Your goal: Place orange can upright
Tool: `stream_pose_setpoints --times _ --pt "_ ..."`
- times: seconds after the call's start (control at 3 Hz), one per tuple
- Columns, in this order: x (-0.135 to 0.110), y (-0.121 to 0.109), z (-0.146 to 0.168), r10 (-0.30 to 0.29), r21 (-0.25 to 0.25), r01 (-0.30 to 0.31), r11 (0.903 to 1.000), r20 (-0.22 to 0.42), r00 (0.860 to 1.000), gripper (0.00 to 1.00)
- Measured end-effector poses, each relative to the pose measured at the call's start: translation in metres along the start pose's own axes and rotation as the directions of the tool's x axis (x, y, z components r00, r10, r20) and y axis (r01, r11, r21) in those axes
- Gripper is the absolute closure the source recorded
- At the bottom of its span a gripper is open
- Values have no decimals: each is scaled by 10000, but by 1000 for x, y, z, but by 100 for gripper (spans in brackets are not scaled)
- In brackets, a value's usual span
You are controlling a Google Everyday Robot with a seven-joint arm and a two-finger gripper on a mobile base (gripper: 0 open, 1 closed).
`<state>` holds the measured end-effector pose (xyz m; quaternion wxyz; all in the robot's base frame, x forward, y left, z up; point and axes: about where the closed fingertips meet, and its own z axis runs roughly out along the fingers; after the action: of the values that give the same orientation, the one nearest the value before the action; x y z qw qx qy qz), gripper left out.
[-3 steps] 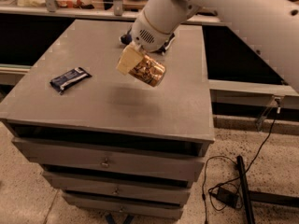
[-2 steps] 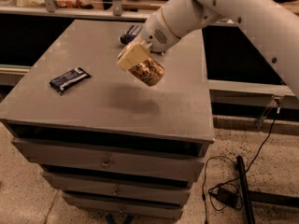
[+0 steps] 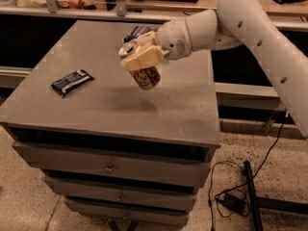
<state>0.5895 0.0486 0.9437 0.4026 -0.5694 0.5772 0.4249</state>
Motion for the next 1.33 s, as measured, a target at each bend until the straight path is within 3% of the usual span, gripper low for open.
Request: stream_pose_setpoints --times 0.33,0.67,1.33 --pt "2 -2 -4 -838 -141 851 9963 755 9936 100" --pt "15 -10 -4 -1137 80 1136 9935 1090 9875 100" --pt "25 -30 0 -817 232 784 9967 2677 9600 100"
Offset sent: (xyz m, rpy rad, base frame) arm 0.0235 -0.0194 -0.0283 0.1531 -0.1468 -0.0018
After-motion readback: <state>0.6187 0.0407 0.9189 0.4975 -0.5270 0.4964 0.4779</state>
